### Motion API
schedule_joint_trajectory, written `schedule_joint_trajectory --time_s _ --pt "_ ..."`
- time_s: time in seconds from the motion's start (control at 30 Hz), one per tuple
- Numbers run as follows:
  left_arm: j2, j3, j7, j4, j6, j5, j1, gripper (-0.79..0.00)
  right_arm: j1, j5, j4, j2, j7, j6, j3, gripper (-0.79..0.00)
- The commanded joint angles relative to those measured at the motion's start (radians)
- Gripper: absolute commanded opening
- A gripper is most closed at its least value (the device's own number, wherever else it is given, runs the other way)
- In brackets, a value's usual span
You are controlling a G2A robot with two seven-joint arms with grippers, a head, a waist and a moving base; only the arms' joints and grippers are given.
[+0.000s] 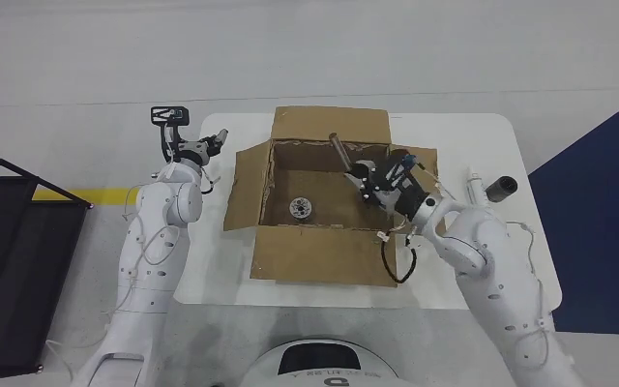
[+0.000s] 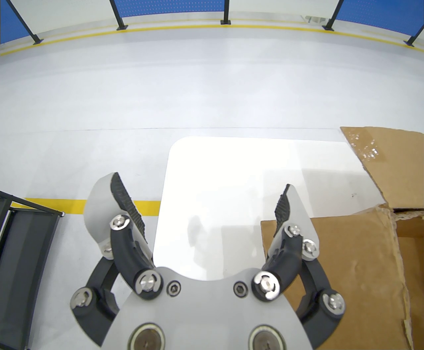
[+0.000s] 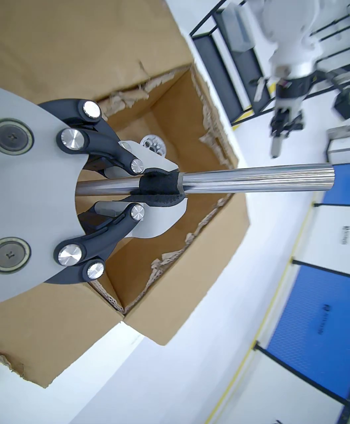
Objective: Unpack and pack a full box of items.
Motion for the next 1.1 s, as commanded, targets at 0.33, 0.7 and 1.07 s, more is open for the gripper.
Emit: schedule_joint_trajectory --time_s 0.33,0.7,1.07 --pt "0.000 0.000 0.000 0.000 0.000 0.000 0.000 0.000 -0.405 -0.058 -0.169 0.018 -0.410 -0.005 0.315 -0.785" --pt "0.000 0.000 0.000 0.000 0.000 0.000 0.000 0.000 -0.614 0.181 -0.117 0.002 -0.516 0.076 0.513 -0.785" --pt "0.000 0.000 0.000 0.000 0.000 0.000 0.000 0.000 -0.674 0.563 0.020 -0.007 -0.361 0.077 0.631 -0.785"
